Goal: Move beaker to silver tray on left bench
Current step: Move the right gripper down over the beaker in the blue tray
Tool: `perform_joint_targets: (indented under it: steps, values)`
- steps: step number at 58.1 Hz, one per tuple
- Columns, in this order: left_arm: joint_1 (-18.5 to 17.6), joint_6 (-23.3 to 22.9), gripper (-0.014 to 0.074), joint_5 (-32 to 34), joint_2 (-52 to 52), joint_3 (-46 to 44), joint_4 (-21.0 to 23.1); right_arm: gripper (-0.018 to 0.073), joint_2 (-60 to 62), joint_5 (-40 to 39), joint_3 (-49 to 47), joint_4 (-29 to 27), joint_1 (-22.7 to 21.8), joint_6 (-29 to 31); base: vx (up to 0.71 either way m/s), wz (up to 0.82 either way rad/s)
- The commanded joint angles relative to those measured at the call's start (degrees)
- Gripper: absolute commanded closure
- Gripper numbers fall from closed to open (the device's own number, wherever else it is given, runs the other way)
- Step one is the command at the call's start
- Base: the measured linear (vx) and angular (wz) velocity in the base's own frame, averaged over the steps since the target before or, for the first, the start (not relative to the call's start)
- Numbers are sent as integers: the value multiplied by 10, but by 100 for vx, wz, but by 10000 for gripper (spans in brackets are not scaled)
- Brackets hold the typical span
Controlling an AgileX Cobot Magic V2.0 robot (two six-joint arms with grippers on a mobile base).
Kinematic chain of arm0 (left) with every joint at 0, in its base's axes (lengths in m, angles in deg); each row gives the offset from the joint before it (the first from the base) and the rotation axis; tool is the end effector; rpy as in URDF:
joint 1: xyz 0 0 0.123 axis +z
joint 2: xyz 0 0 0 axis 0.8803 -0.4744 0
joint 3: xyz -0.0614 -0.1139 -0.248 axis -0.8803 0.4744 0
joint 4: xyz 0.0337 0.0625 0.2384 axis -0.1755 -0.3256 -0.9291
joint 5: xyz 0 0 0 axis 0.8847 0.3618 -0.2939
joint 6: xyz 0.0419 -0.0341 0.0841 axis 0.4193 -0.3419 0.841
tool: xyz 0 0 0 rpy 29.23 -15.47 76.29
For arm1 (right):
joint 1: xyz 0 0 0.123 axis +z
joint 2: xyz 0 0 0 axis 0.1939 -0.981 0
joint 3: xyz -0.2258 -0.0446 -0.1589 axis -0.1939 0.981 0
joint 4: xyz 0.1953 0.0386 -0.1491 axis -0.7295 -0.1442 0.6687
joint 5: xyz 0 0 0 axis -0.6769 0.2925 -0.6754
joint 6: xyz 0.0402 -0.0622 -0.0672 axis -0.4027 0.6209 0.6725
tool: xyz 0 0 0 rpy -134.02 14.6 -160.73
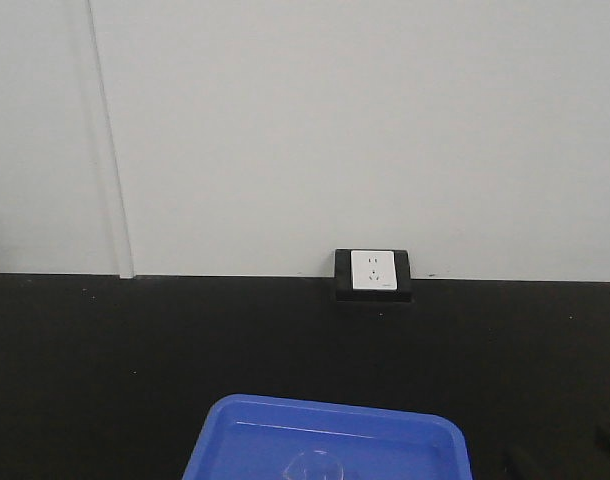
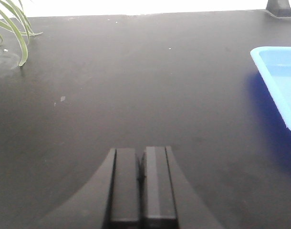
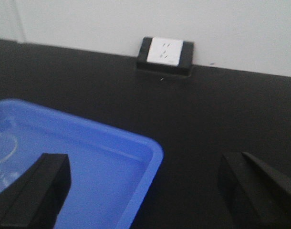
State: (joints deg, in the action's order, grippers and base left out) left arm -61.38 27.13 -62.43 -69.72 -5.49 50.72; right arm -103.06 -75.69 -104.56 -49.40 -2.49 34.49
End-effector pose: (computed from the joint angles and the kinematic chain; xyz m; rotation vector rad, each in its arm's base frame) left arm 0.0639 0.0015 0.1698 0.0092 1.8571 0.0308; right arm 0.1920 0.0417 0.2138 -0.2992 1.8058 0.1607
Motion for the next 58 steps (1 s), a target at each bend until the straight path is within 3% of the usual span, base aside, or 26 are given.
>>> perform_joint_targets:
  steps: [1, 9, 17, 28, 58]
  values:
    - [-3, -1, 595, 44, 9, 16, 1, -97, -28, -139, 9, 89, -2, -32, 0, 0]
    - [-3, -1, 595, 44, 9, 16, 1, -93, -112, -238, 11, 171, -2, -65, 0, 0]
    - [-3, -1, 595, 44, 9, 16, 1, -90, -224, -352, -2, 173, -2, -63, 0, 0]
    - [-3, -1, 595, 44, 9, 16, 1, -84, -360, -435, -49, 213, -2, -60, 0, 0]
    - [-3, -1, 595, 44, 9, 16, 1, -61, -475, -443, -168, 304, -2, -57, 0, 0]
